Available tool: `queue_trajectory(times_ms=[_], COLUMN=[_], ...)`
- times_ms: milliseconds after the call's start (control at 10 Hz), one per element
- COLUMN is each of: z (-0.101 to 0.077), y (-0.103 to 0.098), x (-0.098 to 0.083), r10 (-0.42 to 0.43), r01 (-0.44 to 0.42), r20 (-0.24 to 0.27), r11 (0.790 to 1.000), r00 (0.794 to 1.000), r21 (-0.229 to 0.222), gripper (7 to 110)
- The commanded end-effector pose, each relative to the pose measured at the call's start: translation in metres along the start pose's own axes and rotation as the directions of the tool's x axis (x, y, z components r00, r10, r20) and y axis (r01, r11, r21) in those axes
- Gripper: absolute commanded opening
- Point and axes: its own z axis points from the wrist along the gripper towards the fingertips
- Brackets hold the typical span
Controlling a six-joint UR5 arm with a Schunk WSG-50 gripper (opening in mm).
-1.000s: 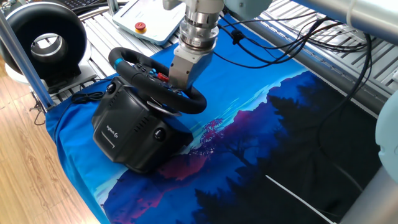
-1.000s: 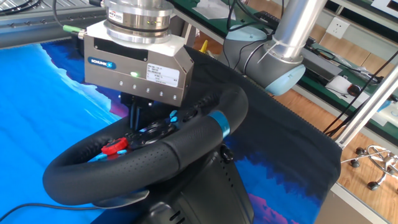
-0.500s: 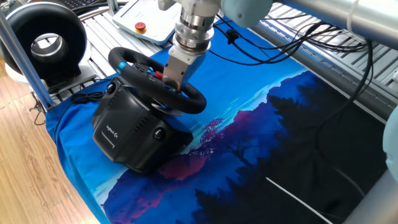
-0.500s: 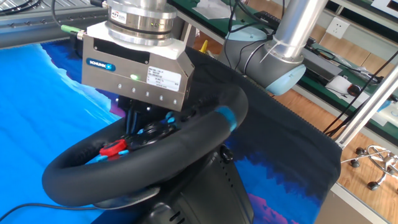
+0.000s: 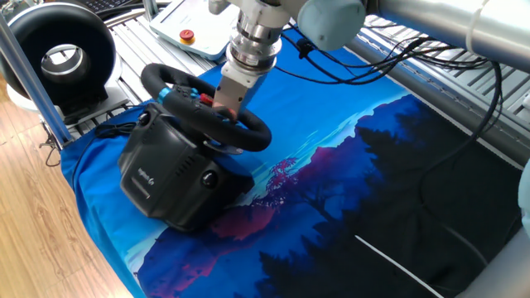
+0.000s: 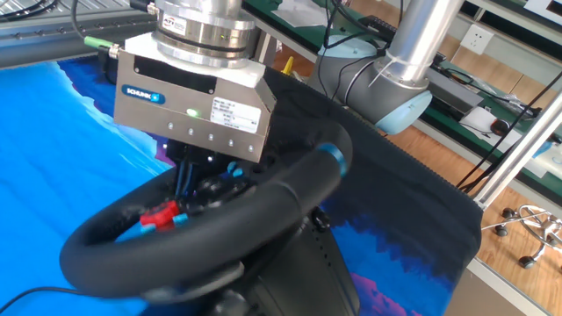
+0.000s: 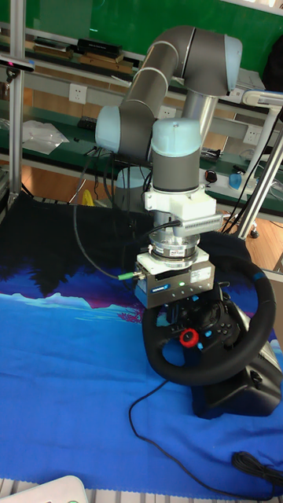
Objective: Rotate the steering wheel 90 degrees counterclockwise
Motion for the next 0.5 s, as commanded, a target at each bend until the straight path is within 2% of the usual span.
queue_trajectory(times_ms=[0,100,300,400], z=[-0.017,-0.024,-0.024,-0.023], y=[0.003,0.002,0.002,0.004], x=[-0.034,-0.031,-0.025,-0.021], r10=[-0.058,-0.043,-0.002,0.003], r01=[0.06,0.042,0.001,-0.005], r20=[0.126,0.102,0.051,0.034], r11=[0.998,0.999,0.999,1.0], r00=[0.99,0.994,0.999,0.999], r21=[-0.018,0.009,0.037,0.03], gripper=[7,7,7,7])
